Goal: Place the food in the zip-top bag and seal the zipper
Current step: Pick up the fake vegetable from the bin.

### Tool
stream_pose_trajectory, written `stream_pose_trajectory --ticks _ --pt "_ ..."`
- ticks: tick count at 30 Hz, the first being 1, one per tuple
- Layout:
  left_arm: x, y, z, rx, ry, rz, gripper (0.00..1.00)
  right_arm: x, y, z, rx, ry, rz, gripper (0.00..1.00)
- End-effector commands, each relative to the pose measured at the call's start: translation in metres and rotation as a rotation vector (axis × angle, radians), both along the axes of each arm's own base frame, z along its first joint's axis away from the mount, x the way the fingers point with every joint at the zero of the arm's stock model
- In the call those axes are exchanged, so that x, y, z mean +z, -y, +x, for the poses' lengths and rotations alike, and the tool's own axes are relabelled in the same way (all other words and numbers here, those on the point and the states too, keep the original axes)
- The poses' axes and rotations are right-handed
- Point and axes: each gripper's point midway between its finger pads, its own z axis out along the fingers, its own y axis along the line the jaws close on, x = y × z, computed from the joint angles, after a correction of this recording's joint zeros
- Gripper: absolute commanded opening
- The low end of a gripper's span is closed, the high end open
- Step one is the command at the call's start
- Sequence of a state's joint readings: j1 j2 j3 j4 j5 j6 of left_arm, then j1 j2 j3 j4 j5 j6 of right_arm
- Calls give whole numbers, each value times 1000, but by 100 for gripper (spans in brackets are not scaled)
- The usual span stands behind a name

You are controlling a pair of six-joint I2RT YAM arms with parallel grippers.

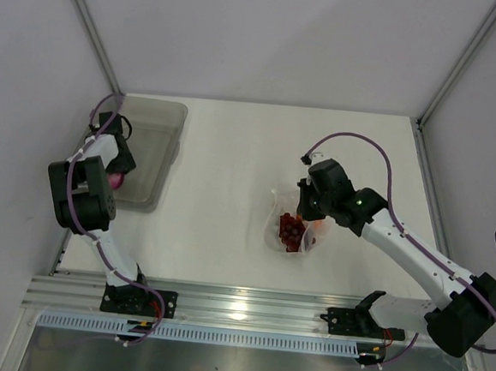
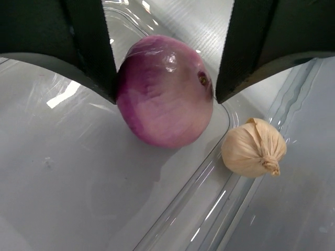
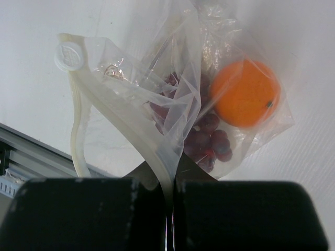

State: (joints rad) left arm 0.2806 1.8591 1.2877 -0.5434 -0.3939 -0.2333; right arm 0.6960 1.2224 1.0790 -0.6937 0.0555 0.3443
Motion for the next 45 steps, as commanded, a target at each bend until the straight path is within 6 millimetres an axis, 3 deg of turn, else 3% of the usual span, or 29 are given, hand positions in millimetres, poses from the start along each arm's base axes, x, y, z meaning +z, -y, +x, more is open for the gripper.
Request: stream_pose_trajectory --ticks 1,3,4,6,10,13,16,17,20,27,32,35,41,45 --pt "13 -7 13 -26 9 36 75 10 0 5 -18 30 21 0" --pt "12 -7 14 -40 -1 35 68 12 1 6 -20 34 19 0" --pt "14 -8 17 -38 3 39 59 13 1 6 -21 39 22 0" --pt "10 -7 16 -42 -13 34 50 14 0 6 -23 38 29 0" --pt "14 -4 16 -43 11 23 40 13 -1 5 -21 30 34 0" --pt "22 -2 15 -42 39 17 26 14 -2 5 -17 38 41 0" --pt "28 -2 16 -42 52 24 19 17 -4 6 -7 39 44 0" --pt "26 -3 14 -40 45 29 12 16 -4 7 -7 38 40 0" --pt "27 -5 11 -27 43 38 1 17 -4 8 -10 44 38 0" --pt "44 -1 9 -5 91 23 1 18 -5 7 -9 39 47 0" --pt "80 12 9 18 210 -10 0 19 -5 10 -14 43 37 0" --pt "92 24 7 10 259 -51 1 18 -3 12 -20 43 29 0" --pt "123 68 -1 -49 397 -157 1 23 4 15 -42 46 13 0" --pt "143 119 -7 -168 502 -278 1 28 6 17 -47 43 16 0"
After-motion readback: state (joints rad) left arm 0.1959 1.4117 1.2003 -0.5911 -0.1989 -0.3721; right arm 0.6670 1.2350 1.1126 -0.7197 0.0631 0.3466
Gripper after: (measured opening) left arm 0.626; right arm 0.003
